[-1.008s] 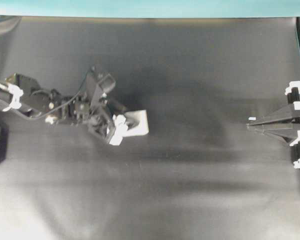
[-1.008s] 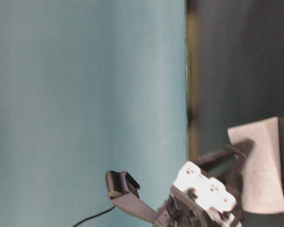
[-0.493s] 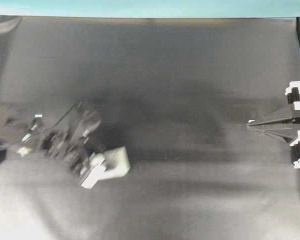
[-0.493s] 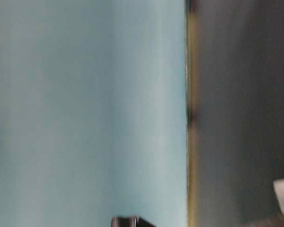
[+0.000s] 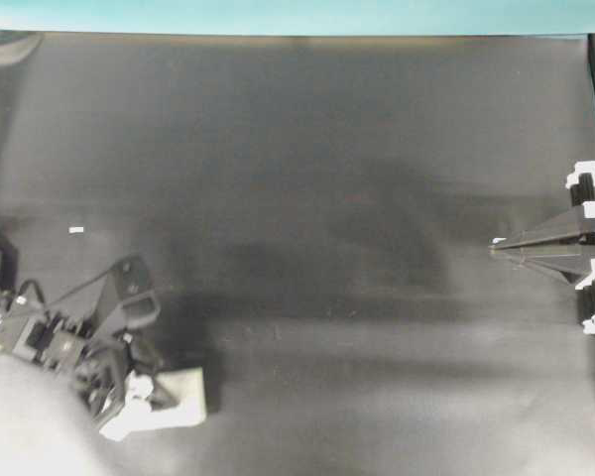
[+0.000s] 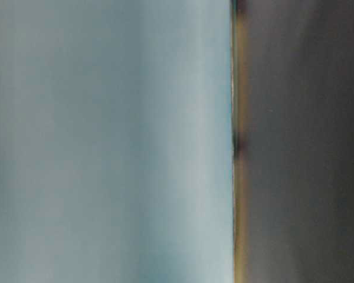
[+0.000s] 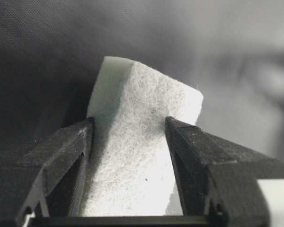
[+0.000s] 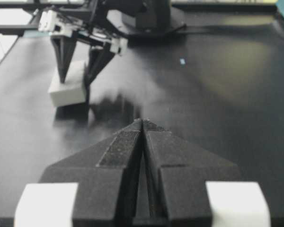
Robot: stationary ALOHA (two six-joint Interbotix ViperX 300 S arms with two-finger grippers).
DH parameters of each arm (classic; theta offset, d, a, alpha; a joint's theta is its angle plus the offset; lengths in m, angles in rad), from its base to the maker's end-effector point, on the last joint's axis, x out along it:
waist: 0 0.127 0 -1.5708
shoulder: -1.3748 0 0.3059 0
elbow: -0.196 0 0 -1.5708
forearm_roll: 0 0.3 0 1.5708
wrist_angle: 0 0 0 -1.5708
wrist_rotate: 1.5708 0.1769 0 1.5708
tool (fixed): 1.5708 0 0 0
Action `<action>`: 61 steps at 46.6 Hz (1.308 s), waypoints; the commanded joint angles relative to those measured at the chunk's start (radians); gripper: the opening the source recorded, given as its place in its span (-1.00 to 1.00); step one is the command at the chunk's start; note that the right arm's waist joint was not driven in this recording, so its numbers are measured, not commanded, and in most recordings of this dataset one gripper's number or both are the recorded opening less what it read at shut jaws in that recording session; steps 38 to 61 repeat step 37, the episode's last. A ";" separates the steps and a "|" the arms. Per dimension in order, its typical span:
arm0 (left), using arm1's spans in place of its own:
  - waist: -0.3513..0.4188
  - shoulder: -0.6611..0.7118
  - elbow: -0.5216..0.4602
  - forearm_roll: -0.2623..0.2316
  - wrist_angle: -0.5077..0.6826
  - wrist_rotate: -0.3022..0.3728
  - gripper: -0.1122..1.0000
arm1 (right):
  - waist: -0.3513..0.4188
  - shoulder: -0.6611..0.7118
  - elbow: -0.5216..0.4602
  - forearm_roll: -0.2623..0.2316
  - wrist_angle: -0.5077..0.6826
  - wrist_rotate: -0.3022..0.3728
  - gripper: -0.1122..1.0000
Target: Push the sponge with the left arm to wipe the table.
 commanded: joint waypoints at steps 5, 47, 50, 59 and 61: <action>-0.006 -0.006 -0.012 0.003 -0.005 -0.002 0.18 | 0.000 0.002 -0.005 0.003 -0.011 0.000 -0.79; -0.025 -0.078 -0.055 0.005 0.109 0.051 0.19 | 0.000 -0.015 0.011 0.002 0.012 0.000 -0.79; -0.025 -0.078 -0.055 0.005 0.109 0.051 0.19 | 0.000 -0.015 0.011 0.002 0.012 0.000 -0.79; -0.025 -0.078 -0.055 0.005 0.109 0.051 0.19 | 0.000 -0.015 0.011 0.002 0.012 0.000 -0.79; -0.025 -0.078 -0.055 0.005 0.109 0.051 0.19 | 0.000 -0.015 0.011 0.002 0.012 0.000 -0.79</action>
